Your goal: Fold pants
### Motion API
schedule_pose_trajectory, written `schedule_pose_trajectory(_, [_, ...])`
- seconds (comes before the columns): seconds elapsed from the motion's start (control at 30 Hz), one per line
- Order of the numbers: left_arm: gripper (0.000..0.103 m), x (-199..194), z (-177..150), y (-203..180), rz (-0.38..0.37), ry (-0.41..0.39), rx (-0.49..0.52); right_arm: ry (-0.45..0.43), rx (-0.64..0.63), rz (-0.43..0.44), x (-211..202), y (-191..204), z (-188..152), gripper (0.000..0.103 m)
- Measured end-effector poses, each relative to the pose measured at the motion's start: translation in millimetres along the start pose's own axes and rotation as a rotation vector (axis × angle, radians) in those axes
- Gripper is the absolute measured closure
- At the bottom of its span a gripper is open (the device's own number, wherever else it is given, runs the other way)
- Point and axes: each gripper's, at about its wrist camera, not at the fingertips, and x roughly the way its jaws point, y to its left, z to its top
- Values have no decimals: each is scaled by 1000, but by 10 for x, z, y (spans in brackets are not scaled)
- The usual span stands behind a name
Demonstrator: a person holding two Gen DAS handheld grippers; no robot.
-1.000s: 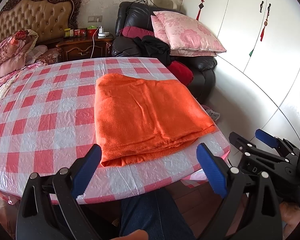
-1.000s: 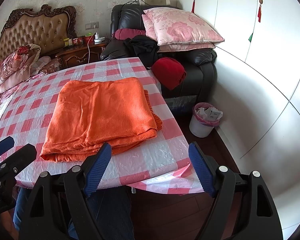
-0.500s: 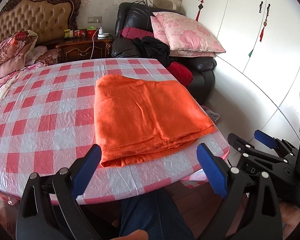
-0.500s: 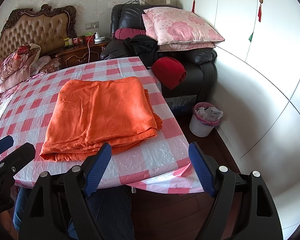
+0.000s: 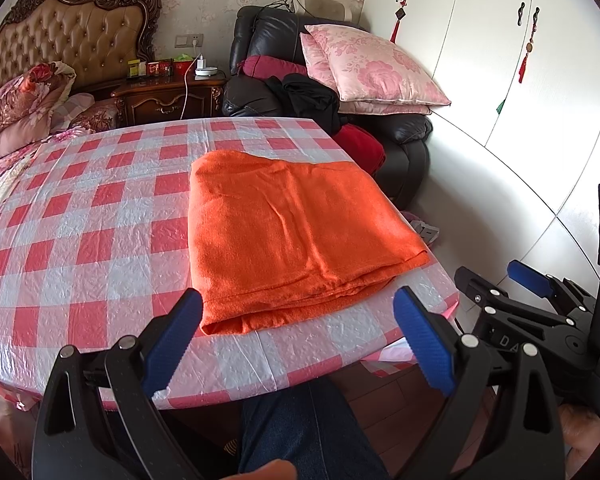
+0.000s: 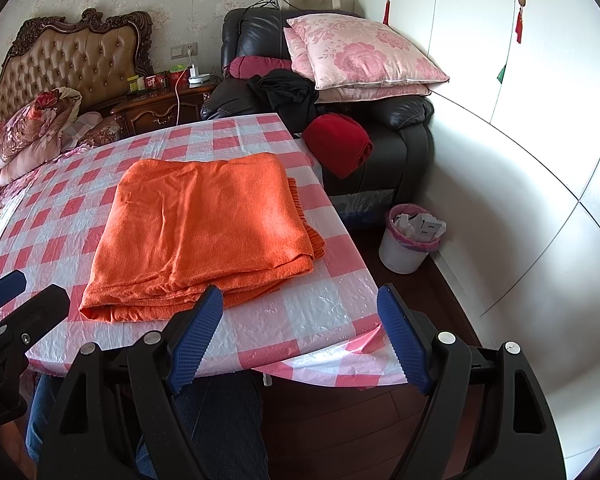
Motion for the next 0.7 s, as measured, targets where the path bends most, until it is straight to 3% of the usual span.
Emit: schedule_pose_trajectory(0.7, [7,-11,6,-22,-2,-5,2,0,0,0,-2,-6,5,27])
